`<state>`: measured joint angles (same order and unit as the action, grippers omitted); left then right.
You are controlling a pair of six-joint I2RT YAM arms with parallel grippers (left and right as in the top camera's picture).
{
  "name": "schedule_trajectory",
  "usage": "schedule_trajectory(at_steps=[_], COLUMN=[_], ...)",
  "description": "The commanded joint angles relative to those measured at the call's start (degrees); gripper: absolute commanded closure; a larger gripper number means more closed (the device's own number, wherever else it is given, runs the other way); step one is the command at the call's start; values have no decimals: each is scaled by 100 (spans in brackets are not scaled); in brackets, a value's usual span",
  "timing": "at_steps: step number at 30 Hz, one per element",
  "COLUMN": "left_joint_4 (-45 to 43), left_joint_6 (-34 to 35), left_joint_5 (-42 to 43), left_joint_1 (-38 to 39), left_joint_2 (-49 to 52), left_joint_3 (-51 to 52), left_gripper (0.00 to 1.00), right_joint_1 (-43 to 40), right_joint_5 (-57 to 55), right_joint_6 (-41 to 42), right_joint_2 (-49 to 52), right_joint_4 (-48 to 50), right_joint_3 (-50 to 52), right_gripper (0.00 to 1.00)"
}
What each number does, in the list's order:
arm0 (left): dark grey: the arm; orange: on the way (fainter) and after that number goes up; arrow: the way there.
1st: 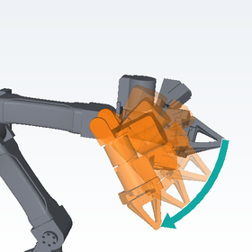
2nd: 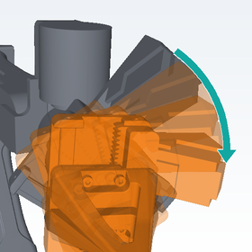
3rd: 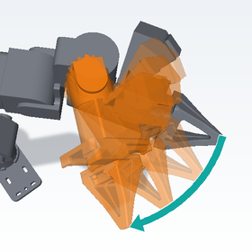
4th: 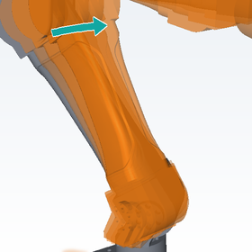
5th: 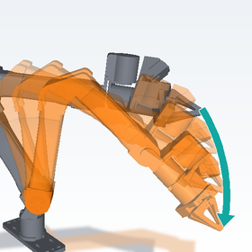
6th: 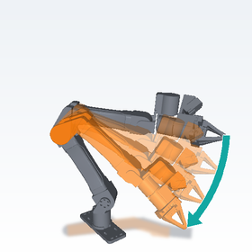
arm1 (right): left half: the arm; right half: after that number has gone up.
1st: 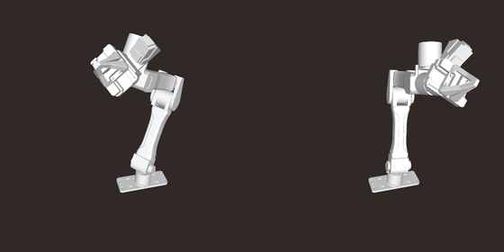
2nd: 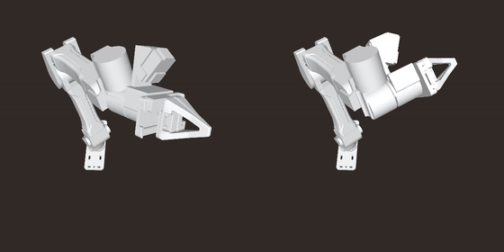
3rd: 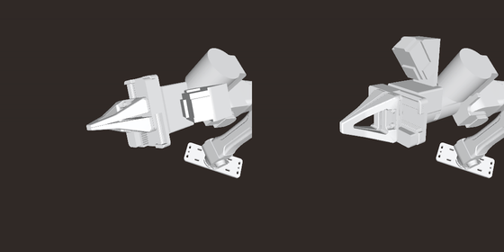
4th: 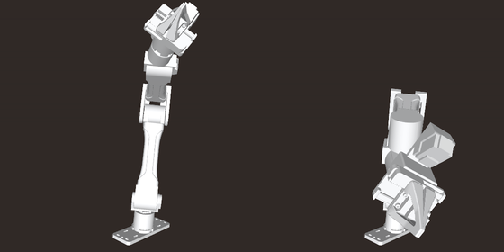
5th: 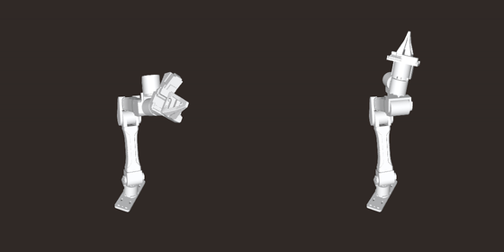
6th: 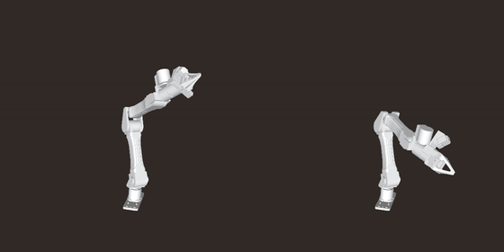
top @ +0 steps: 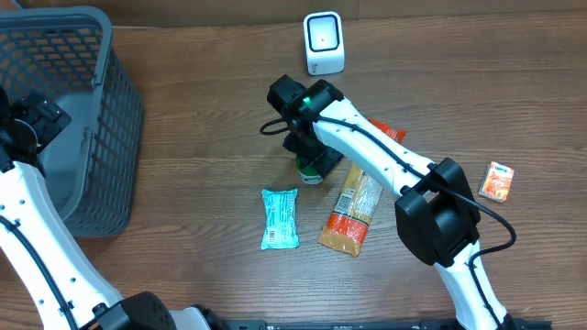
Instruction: Scan the item barcode
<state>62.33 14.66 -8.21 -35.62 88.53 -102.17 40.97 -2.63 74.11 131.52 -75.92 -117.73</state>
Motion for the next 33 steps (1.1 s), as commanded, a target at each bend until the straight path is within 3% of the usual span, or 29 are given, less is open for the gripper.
schedule_trajectory(at_steps=[1,15,16,17,19,25,33], left_joint_4=[4,4,4,4,4,4,4], left_joint_6=[76,76,76,76,76,76,76], left_joint_5=[-31,-31,-31,-31,-33,-33,-31], left_joint_1=[39,39,39,39,39,39,39], left_joint_2=[28,28,28,28,28,28,28], left_joint_3=[-140,-140,-140,-140,-140,-140,-140], left_gripper=[0,0,0,0,0,0,0], right_joint_1=[-15,-15,-15,-15,-17,-22,-219], right_joint_5=[-647,-680,-680,-680,-682,-688,-608], right_joint_6=[-1156,-5790,-6037,-6220,-6402,-5753,-3440], right_joint_2=[50,50,50,50,50,50,50], right_joint_4=[-24,-24,-33,-44,-44,-9,-354], right_joint_3=[37,37,37,37,37,-98,-157], right_gripper=[36,35,28,5,0,0,0])
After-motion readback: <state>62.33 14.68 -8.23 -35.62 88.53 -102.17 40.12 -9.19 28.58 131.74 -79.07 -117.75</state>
